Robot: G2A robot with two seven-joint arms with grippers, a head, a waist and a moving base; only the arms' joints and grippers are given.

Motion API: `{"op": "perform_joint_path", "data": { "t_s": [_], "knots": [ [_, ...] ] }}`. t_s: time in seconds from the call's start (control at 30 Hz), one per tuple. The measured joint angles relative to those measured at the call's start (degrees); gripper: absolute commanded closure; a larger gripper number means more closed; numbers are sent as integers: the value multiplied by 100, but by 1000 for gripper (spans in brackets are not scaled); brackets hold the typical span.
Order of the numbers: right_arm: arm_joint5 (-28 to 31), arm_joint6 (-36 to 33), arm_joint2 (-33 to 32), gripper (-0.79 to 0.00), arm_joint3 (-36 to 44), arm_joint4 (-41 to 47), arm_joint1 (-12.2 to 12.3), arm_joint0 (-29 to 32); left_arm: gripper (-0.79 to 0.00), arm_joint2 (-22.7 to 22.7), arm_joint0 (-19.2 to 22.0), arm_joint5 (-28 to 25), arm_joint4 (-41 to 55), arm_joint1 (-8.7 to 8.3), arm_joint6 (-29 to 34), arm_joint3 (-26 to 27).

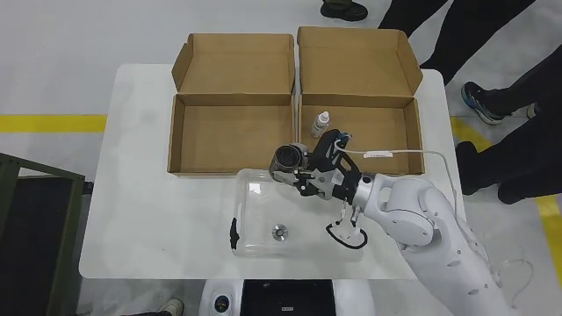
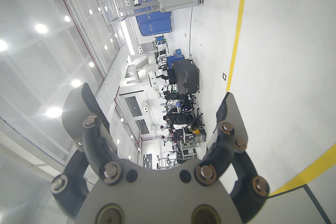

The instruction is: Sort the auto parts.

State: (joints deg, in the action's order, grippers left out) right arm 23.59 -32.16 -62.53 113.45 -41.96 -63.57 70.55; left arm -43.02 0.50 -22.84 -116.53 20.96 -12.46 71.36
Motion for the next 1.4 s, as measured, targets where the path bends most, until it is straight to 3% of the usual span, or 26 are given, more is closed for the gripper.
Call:
{"op": "perform_joint_path", "data": {
  "t_s": [0.43, 0.93, 1.4],
  "knots": [
    [-55, 107, 96, 0, -37, -187, -24, -82, -785, 0, 0, 0, 0, 0, 0, 0],
    [-272, 504, 1191, 0, -1448, -755, -402, -1610, -785, 0, 0, 0, 0, 0, 0, 0],
    [-750, 814, 1870, 0, -2520, -1207, -763, -2325, -785, 0, 0, 0, 0, 0, 0, 0]
  ]
}}
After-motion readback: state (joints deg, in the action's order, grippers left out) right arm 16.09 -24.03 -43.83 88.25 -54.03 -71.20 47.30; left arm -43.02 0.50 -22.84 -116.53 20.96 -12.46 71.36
